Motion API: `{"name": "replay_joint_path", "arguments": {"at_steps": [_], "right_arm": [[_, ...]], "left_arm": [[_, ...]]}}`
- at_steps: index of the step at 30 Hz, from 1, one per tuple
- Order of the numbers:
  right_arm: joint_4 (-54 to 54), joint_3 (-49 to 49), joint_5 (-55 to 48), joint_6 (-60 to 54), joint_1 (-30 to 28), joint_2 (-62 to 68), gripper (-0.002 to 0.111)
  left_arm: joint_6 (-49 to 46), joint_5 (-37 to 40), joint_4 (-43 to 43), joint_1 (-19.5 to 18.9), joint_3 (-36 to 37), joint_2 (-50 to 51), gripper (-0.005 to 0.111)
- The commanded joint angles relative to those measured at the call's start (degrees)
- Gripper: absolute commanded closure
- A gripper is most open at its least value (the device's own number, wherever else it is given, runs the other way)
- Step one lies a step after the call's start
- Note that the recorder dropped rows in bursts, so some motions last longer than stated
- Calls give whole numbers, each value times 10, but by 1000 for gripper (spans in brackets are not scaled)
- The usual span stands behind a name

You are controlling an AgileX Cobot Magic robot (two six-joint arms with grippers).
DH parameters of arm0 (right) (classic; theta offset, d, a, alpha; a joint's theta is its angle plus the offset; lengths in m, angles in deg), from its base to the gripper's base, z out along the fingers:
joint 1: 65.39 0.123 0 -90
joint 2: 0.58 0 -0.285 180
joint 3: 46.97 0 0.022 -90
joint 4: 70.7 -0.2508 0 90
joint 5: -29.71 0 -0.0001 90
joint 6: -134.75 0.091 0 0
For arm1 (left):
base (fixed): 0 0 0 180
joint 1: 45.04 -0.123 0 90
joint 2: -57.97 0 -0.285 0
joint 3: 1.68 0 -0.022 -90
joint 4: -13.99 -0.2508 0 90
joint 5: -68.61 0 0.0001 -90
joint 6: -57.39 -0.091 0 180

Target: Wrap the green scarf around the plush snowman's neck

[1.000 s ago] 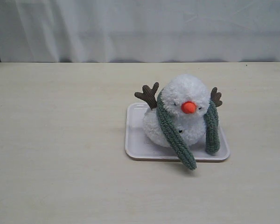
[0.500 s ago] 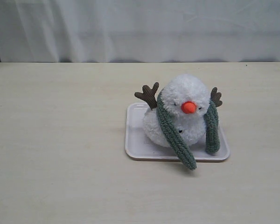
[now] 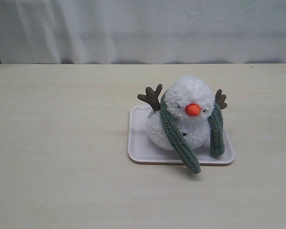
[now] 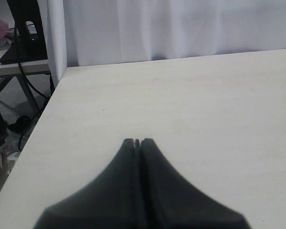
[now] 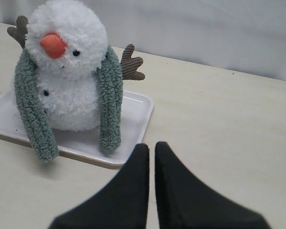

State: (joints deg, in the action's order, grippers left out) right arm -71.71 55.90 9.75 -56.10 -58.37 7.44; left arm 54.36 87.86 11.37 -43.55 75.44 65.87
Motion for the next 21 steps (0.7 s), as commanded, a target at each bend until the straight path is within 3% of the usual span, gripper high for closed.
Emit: {"name": "replay_joint_path", "arguments": {"at_steps": [1,17,21], "right_arm": [[-2,-1,2,2,-4,-2,104],[-4,-1,6,2,-4,-2,104],[-14,-1,6,59,-4,-2,104]], "left_arm": [[0,-8,2,-1,1,-1,107],[0,-6,2,-1,1,-1,107],[0,-6,2,-1,1,-1,107]]}}
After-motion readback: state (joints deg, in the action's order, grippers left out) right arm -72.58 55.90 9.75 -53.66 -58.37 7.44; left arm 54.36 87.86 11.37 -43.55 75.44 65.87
